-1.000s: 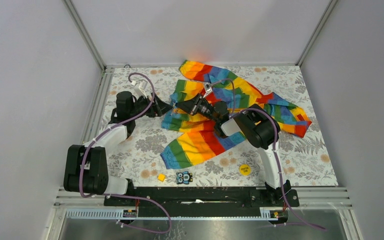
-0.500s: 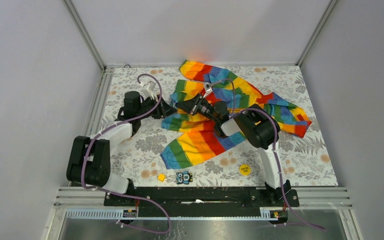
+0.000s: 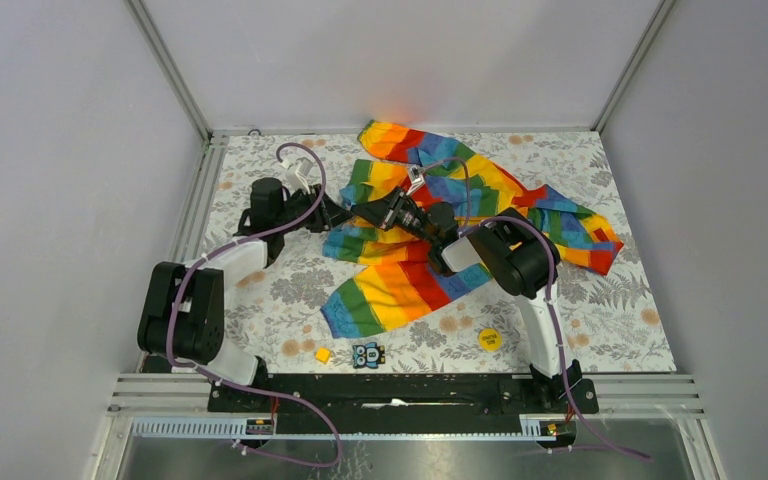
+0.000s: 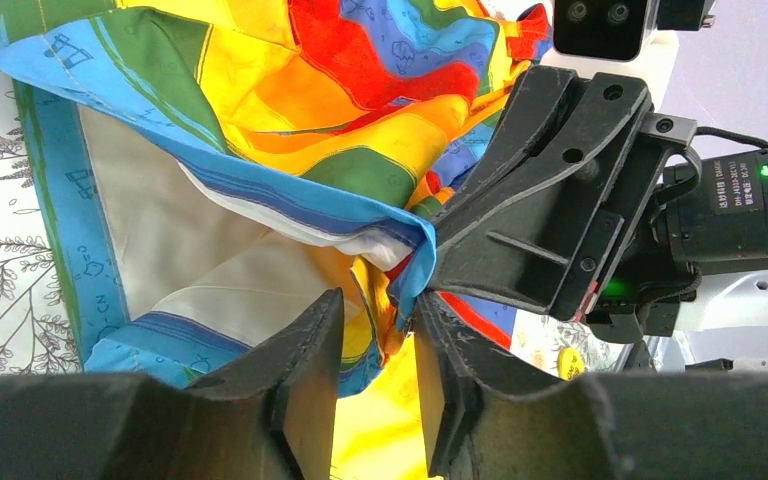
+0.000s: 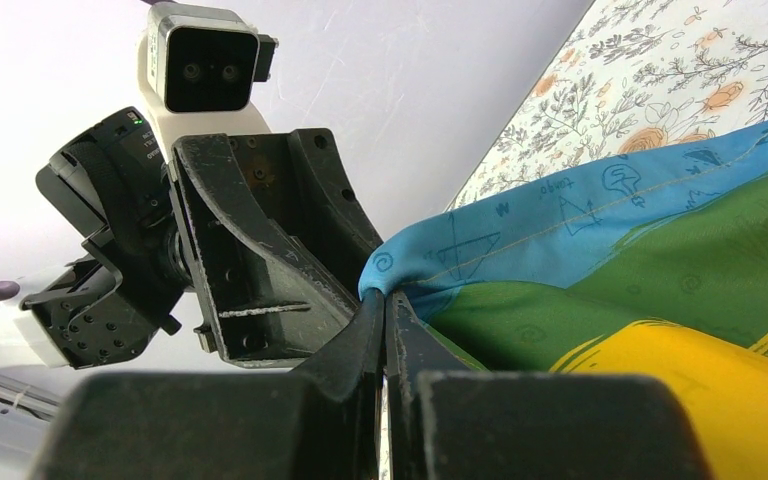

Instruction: Zip up the jacket

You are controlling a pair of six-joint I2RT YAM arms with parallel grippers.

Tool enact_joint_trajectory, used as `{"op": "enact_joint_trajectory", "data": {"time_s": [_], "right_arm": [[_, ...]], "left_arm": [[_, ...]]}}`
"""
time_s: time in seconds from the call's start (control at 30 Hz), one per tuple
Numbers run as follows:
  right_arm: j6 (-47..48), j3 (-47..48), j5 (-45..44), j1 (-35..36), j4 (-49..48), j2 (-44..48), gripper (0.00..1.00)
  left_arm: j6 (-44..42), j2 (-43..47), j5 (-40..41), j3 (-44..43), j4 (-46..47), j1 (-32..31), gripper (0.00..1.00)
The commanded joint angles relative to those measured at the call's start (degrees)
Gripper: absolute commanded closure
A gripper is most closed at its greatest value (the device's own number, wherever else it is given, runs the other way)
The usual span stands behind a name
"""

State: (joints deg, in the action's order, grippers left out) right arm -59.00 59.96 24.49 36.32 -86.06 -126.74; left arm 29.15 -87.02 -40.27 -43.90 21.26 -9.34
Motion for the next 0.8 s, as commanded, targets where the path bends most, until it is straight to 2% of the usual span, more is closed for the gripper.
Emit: {"op": "enact_joint_trajectory", "data": {"time_s": [0.0, 0.2, 0.23, 0.3, 0.4, 0.47, 0.63, 0.77], "right_arm": [[-0.6, 2.3, -0.3, 0.7, -10.1, 0.2, 1.0], [-0.4, 2.3, -0.2, 1.1, -10.0, 0.2, 1.0], [-0.3, 2.3, -0.2, 1.1, -9.9, 0.3, 1.0], [-0.1, 2.1, -0.3, 1.2, -9.6, 0.5, 1.0], [1.4, 1.6, -1.1, 1.2, -5.8, 1.6, 1.0], [4.0, 1.0, -1.9, 1.2, -1.1, 3.5, 0.9], [9.2, -0.5, -5.6, 1.0, 14.3, 9.0, 0.54], [16.6, -1.2, -6.5, 1.0, 28.6, 15.4, 0.42]], "left_arm": [[0.4, -0.6, 0.4, -2.4, 4.8, -0.3, 0.67], [2.2, -1.6, 0.5, -2.5, 7.0, -0.3, 0.73], [2.4, -1.7, 0.5, -2.6, 7.0, -0.3, 0.78], [2.7, -1.7, 1.9, -2.6, 6.9, -0.3, 0.94], [2.5, -1.4, 2.8, -2.5, 5.9, -0.2, 1.0], [2.0, -1.8, 2.6, -3.5, 3.1, -0.2, 1.0], [3.4, -3.2, 1.4, -4.9, -0.7, 0.3, 1.0], [5.1, -4.1, -0.9, -5.9, -2.3, 0.7, 1.0]]}}
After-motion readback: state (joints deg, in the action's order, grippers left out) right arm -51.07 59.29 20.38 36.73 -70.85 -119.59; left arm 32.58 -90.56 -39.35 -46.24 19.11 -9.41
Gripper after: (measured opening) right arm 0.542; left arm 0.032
